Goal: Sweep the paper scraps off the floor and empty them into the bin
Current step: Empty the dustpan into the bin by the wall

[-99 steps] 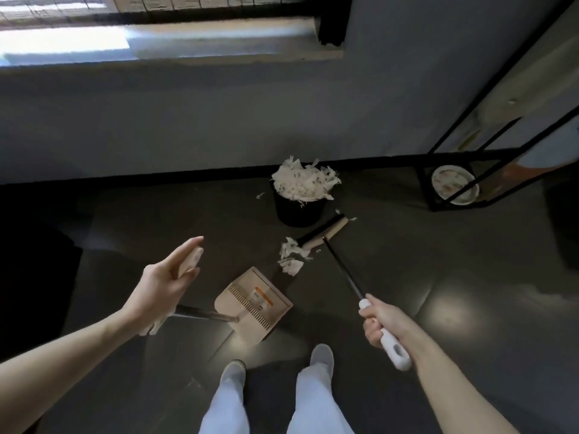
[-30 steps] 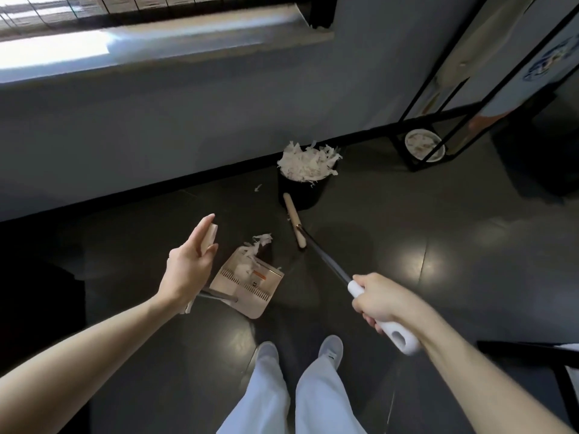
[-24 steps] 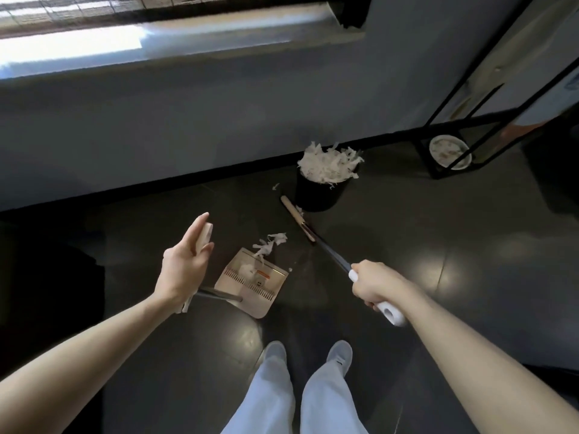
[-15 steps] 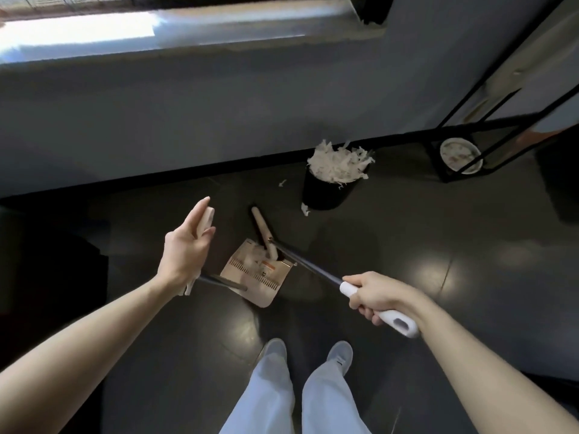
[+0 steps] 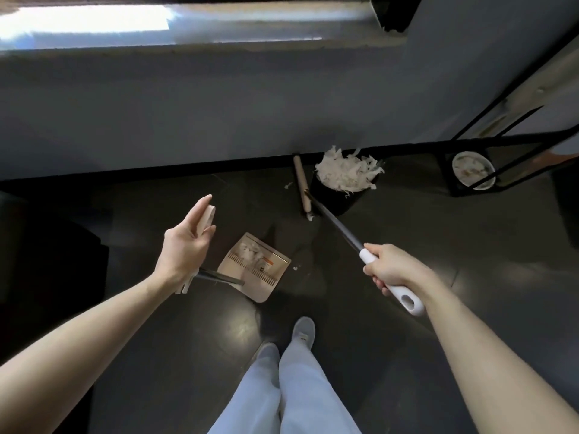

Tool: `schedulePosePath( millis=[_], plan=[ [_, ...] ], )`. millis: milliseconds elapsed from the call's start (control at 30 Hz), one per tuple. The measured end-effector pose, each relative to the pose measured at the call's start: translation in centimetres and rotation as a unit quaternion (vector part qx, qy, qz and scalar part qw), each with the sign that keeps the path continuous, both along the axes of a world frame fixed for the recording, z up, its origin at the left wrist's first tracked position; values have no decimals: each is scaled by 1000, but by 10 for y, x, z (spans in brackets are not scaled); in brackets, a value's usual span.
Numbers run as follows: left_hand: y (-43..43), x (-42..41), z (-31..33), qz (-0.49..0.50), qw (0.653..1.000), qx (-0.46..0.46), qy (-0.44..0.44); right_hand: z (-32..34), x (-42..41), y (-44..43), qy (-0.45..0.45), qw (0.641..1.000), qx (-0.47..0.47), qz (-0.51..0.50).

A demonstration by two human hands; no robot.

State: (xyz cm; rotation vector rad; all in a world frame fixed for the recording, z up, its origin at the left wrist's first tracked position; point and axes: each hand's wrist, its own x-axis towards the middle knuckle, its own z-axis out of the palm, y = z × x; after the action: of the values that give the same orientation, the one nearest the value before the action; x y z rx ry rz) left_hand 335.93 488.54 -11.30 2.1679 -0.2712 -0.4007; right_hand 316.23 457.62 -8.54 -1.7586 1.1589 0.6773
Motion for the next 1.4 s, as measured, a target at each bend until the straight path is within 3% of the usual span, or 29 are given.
schedulePosePath(
  millis=[133,300,533,633,733,867,1133,1400],
  plan=[
    [-10,4,-3,7,1000,6,-1,-32,3,6,76,992,-46,86],
    [-15,10,-4,7,1000,9,0,-42,-11,30,133,989,53,37],
    [-7,9,-3,5,1000,2,-1,22,-8,-12,78,996,41,29],
    [-5,10,0,6,1000,12,2,37,19,-22,87,988,-33,126],
    [-6,12,2,11,1000,25,5,23,64,-29,121,949,-145,252],
    [-10,11,0,18,999,34,-3,-13,113,-28,134,902,-236,336],
    [-16,17,-1,4,1000,22,-4,-32,66,-11,170,927,-120,313],
    [2,11,2,-46,999,7,6,21,11,62,213,906,-79,356]
  ],
)
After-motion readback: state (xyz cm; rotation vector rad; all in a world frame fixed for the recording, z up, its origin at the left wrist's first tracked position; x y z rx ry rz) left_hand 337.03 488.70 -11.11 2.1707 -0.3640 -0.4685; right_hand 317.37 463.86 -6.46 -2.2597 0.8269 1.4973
